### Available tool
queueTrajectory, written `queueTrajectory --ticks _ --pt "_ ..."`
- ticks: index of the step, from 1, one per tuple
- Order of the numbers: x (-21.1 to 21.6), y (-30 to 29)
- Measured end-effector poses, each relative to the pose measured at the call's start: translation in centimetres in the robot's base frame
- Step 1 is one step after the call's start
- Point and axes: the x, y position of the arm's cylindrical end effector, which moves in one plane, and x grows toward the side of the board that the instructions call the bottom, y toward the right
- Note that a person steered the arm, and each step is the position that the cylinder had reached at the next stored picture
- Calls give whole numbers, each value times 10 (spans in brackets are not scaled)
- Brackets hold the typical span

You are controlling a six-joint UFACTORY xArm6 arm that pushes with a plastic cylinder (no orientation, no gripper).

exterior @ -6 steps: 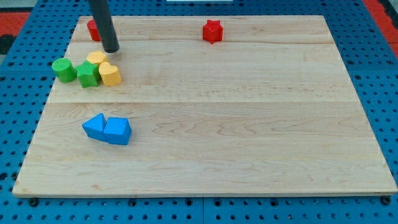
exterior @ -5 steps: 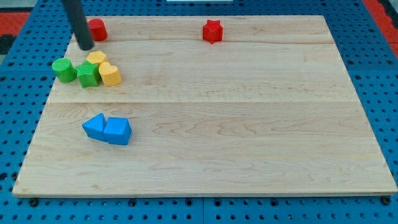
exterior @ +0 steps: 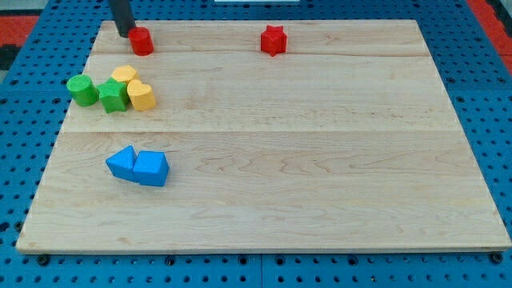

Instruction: Slide the red circle to the right side of the yellow heart

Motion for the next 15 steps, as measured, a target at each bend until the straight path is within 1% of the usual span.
queueTrajectory --ticks 2,3,4,5,6,7,8,9,10,11,12,13,14,15 --pt "2 46" --pt "-3 19" --pt "-15 -26" --pt "22 32" --pt "76 39" --pt "88 58" --pt "89 83" --pt "86 115" --pt "62 130" --pt "73 140" --pt "106 149" --pt "79 135" --pt "39 125" --pt "54 182"
